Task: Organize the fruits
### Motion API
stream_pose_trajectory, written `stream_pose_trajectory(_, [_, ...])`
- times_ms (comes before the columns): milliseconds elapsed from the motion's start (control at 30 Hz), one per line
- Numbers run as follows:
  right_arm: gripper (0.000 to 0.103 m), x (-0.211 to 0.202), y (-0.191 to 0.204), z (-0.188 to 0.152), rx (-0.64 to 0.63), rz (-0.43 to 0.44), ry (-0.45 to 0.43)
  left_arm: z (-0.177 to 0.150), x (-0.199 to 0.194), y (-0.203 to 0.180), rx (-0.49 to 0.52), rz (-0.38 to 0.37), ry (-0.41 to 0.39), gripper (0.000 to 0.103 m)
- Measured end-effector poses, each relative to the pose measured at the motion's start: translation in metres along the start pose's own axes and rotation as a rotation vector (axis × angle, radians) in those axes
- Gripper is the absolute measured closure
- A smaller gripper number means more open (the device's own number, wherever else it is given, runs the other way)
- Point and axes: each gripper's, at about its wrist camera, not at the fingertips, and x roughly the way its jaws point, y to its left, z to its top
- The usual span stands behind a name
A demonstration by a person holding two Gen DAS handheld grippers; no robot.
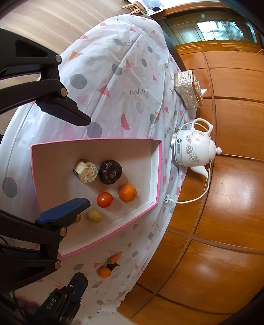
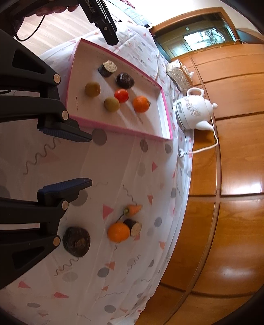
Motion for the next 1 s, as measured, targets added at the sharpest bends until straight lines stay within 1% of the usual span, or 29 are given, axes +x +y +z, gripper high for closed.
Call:
stream_pose_trajectory(467, [0.066,-0.012,-0.060,-0.019,0.126,-0.128,0.008,0.001,0.002,-0.008,0.025,-0.012,0.008,0.029])
stream_pose_trajectory(800, [0.066,-0.026,-0.114,-0.035,0.251,-0.249,-0.003,0.004,0.003,-0.017,0.050,-0.016,0.013,0.029])
stream_pose_trajectory(1000, [0.066,-0.028,-0.133,-0.044,0.296,-0.287,0.004,0.005,0.005,-0.024,0.066,-0.016,0.019,0.029])
